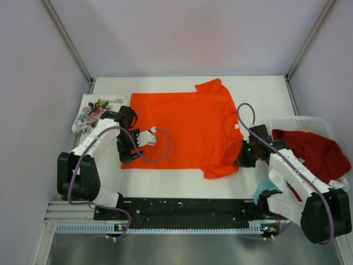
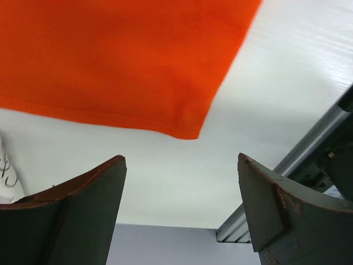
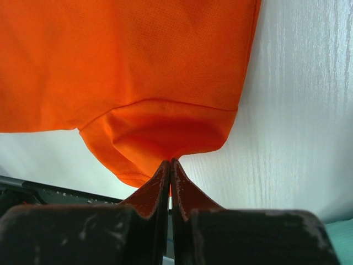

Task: Fold and stack the t-shirts
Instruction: Flatten out the tshirt, then grap the side of the flattened tshirt closest away from the robot with both arms, then fold the flattened tshirt in 1/3 of the way

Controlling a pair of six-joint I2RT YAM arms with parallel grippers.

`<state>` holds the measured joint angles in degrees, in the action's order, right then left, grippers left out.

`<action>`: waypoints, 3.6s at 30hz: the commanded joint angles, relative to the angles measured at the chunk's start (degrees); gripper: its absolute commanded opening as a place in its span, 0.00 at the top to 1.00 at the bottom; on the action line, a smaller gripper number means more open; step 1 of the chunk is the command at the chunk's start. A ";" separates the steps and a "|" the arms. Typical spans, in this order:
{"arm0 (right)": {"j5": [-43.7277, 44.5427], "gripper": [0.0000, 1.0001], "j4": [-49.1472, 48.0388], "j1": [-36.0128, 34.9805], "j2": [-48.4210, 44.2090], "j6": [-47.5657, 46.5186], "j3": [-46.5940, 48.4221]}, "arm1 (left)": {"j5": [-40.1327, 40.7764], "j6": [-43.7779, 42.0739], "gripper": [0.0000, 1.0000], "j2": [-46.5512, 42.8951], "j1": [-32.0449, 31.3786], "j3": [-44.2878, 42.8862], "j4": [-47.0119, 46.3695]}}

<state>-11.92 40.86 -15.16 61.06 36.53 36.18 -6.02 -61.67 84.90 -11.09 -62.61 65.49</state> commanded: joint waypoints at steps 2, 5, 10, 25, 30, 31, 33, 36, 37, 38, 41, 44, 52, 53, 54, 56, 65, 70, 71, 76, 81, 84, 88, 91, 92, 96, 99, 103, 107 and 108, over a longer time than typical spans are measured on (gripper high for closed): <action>0.67 1.00 0.71 -0.22 -0.41 -1.02 4.16 | -5.59 -0.83 0.29 -1.05 -2.61 4.23 3.87; 0.76 1.00 0.71 -0.05 -0.50 -1.46 4.51 | -0.24 1.72 0.32 -1.67 -2.62 9.24 -2.10; 0.58 1.00 0.89 0.39 -0.15 -1.99 4.86 | 7.32 3.66 0.28 -2.20 -2.62 14.79 -13.27; -0.12 1.00 1.06 3.47 2.84 -4.80 9.25 | 10.24 9.37 1.00 -0.18 -2.62 17.71 -22.00; 0.41 1.00 0.89 4.34 4.59 -5.68 12.23 | 9.19 10.52 1.00 -0.88 -2.53 12.44 -16.20; 0.84 1.00 0.54 4.61 5.38 -6.12 13.29 | 8.92 10.69 1.00 -0.79 -2.53 10.94 -15.75; 2.07 1.00 -0.86 4.87 7.66 -6.82 16.62 | 8.40 11.48 1.00 0.26 -2.53 7.78 -15.22; 3.66 1.00 -5.16 5.75 12.75 -7.70 21.28 | 8.48 13.23 1.00 4.73 -2.27 1.37 -14.26; 3.49 1.00 -6.40 6.28 14.60 -7.88 23.04 | 8.92 14.02 1.00 6.66 -2.01 -0.48 -14.34; 3.40 1.00 -7.80 6.54 16.79 -8.06 24.88 | 9.27 14.64 1.00 8.42 -1.66 -2.58 -14.25; 4.45 1.00 -11.06 6.90 24.26 -9.98 30.68 | 10.94 16.66 1.00 14.39 -0.43 -9.26 -13.90; 4.89 1.00 -12.65 7.25 31.55 -11.83 36.31 | 11.03 19.12 1.00 19.50 0.72 -15.68 -11.53; 4.62 1.00 -13.00 7.78 41.77 -13.86 45.72 | 13.31 20.01 1.00 27.23 1.34 -23.69 -9.95; 4.98 1.00 -13.09 7.95 42.38 -13.95 45.99 | 13.84 19.92 1.00 28.29 1.34 -24.74 -9.77; 5.07 1.00 -13.09 8.12 42.65 -13.86 46.17 | 14.45 20.01 1.00 29.34 1.34 -25.62 -9.86; 5.16 1.00 -13.09 8.30 43.09 -14.03 46.17 | 15.51 20.01 1.00 30.58 1.34 -27.56 -9.77; 6.12 1.00 -13.70 8.65 45.11 -14.38 45.82 | 19.91 20.18 0.91 32.43 0.90 -32.66 -12.05; 5.68 1.00 -15.02 8.57 47.13 -14.21 46.25 | 24.81 21.50 0.73 33.92 0.90 -32.75 -18.28; 5.60 1.00 -15.02 8.65 47.66 -14.21 46.61 | 27.01 21.76 0.73 34.45 1.07 -32.75 -20.56; 15.23 0.74 -10.73 9.18 48.37 -12.20 47.75 | 30.55 24.22 0.65 37.53 3.09 -41.69 -20.26; 22.29 0.62 -8.43 10.41 41.00 -11.83 41.62 | 23.36 21.60 0.55 30.17 1.43 -36.20 -18.65; 19.40 0.57 -8.43 10.24 35.20 -11.40 35.91 | 15.54 17.56 0.53 24.19 -0.07 -28.47 -17.95; 16.24 0.50 -8.69 10.24 29.13 -9.29 28.08 | 8.49 10.18 0.43 19.17 -0.51 -18.62 -16.89; 12.11 0.47 -12.63 9.71 25.52 -7.53 22.20 | 8.21 7.36 0.41 17.93 -0.51 -13.25 -18.38; 9.14 0.46 -14.91 9.36 24.47 -6.92 20.35 | 8.74 7.00 0.40 18.02 -0.51 -12.11 -19.34; 3.15 0.45 -20.38 9.01 26.82 -5.43 17.52 | 10.68 6.03 0.39 19.86 -0.42 -10.08 -22.77; 1.73 0.45 -21.61 9.09 30.86 -4.11 16.82 | 11.21 6.21 0.39 21.79 -0.42 -9.90 -23.31; 1.46 0.81 -21.35 10.23 34.04 -1.91 15.33 | 10.33 6.65 0.45 22.85 -0.42 -8.06 -23.75; 3.04 1.00 -18.37 12.87 31.33 -1.55 12.69 | 10.50 7.61 1.00 21.98 -0.42 -5.86 -23.92; 3.83 1.00 -17.14 13.22 29.92 -1.55 12.16 | 10.59 8.05 1.00 21.45 -0.42 -5.25 -23.66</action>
<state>-10.33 20.78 -3.88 94.37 34.20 51.07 5.37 -54.19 107.39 -11.75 -70.28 42.76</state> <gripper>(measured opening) 0.014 0.076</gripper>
